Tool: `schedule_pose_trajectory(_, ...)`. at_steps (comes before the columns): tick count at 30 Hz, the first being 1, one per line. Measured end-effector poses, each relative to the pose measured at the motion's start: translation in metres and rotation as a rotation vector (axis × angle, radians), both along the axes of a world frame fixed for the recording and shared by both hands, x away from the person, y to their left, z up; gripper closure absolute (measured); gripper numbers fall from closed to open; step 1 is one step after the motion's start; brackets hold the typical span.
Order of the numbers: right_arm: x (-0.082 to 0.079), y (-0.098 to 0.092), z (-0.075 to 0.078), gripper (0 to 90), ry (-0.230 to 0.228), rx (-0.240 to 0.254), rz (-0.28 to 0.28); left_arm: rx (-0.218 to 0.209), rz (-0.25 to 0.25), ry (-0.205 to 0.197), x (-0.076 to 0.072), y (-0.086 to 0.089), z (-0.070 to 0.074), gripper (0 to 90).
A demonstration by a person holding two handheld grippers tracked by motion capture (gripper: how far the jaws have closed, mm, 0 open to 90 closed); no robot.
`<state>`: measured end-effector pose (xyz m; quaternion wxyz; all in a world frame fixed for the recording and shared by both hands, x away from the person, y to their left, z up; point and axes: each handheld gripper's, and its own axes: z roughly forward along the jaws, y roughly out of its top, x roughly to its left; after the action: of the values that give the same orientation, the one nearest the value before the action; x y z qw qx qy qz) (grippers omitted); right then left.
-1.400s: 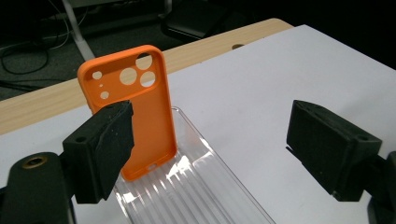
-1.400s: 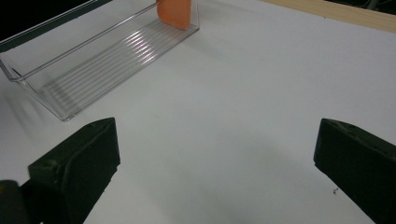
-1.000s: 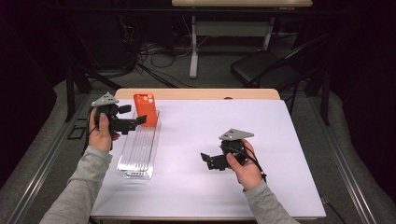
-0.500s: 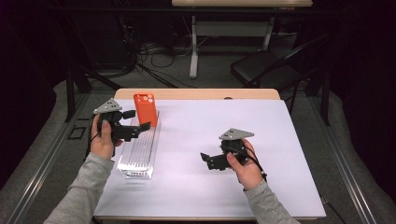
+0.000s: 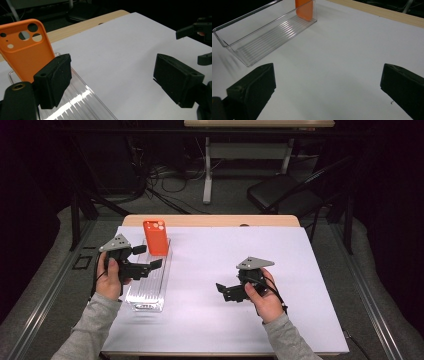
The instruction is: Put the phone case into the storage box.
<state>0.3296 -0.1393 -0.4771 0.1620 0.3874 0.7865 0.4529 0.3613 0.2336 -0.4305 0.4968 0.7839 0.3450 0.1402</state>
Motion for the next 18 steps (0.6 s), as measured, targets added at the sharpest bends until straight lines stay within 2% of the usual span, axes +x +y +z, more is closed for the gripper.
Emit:
schedule_pose_trajectory(6, -0.01, -0.006, 0.007, 0.0, -0.022, 0.002, 0.004, 0.007, -0.024, -0.008, -0.013, 0.0, -0.003, 15.4)
schedule_pose_trajectory(18, -0.038, -0.04, 0.018, 0.0, -0.055, -0.007, 0.0, -0.001, -0.052, -0.02, -0.04, 0.003, -0.006, 15.4)
